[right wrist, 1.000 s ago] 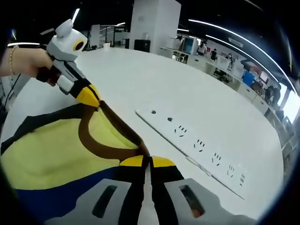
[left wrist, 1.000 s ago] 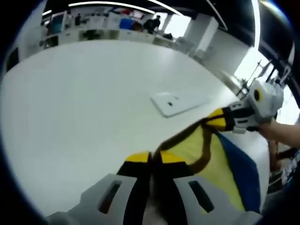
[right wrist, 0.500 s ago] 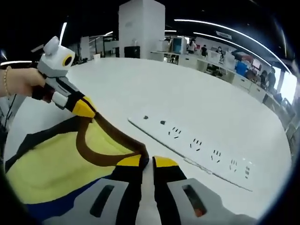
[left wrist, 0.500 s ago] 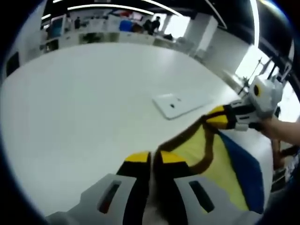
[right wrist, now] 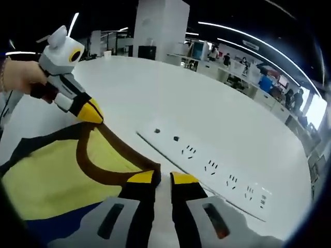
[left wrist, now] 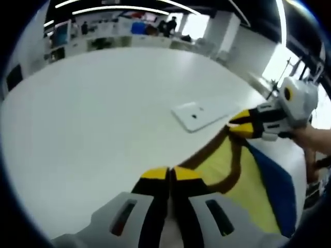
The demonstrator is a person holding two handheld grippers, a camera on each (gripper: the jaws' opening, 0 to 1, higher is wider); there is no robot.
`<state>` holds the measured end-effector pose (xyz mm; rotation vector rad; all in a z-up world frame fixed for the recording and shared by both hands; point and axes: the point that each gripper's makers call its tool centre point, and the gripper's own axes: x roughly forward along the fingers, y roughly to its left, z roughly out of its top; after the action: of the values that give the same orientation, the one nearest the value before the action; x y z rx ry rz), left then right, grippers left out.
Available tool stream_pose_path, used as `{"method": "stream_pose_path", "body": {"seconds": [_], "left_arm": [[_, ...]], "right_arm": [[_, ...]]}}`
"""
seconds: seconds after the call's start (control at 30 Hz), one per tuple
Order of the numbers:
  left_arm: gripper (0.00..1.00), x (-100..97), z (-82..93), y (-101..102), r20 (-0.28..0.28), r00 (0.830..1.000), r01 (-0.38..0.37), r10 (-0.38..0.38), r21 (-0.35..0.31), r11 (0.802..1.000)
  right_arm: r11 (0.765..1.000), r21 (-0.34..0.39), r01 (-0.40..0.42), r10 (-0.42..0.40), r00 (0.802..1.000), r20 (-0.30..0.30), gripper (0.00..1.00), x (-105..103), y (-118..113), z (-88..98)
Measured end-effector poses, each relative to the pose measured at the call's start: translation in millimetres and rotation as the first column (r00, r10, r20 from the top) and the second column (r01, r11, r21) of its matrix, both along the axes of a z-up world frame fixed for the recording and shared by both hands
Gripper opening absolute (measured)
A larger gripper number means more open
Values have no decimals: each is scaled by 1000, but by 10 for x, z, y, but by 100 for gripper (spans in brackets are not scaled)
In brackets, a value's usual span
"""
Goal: Fold the garment on the visible template until the final outline fits inside the template.
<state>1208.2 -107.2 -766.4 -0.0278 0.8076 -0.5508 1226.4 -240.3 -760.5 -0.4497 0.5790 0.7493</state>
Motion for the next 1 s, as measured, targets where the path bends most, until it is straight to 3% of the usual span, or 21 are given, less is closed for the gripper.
{"method": "stream_pose_path", "body": {"seconds": [0.1,0.3,0.43,0.63,0.73,0.77,0.9,1.0], "left_arm": [[0,-6,90,20,28,1000,12,-13,26,1000],[4,-17,363,102,84,996,-9,8,9,1000],[6,-140,600,120,120,993,-19,21,-21,1000],[17,-494,848,130,154,987,-28,39,-74,997],[32,-715,995,63,198,979,-18,47,-144,989],[38,-845,1009,60,189,981,-20,49,-149,989],[40,-1159,1031,52,204,978,-17,46,-138,990],[42,-1430,1026,48,196,980,-21,47,-131,991]], "right_arm": [[1000,16,12,-12,1000,21,10,-21,-34,122],[997,64,52,-56,997,57,8,-50,-193,417],[991,97,91,-100,991,84,8,-156,-354,634],[978,161,136,-155,982,108,14,-579,-594,847],[975,173,139,-158,982,103,19,-804,-658,858],[976,170,138,-157,982,102,20,-936,-684,855],[976,165,139,-154,985,76,23,-1263,-759,831],[973,176,152,-164,985,57,32,-1518,-819,860]]}}
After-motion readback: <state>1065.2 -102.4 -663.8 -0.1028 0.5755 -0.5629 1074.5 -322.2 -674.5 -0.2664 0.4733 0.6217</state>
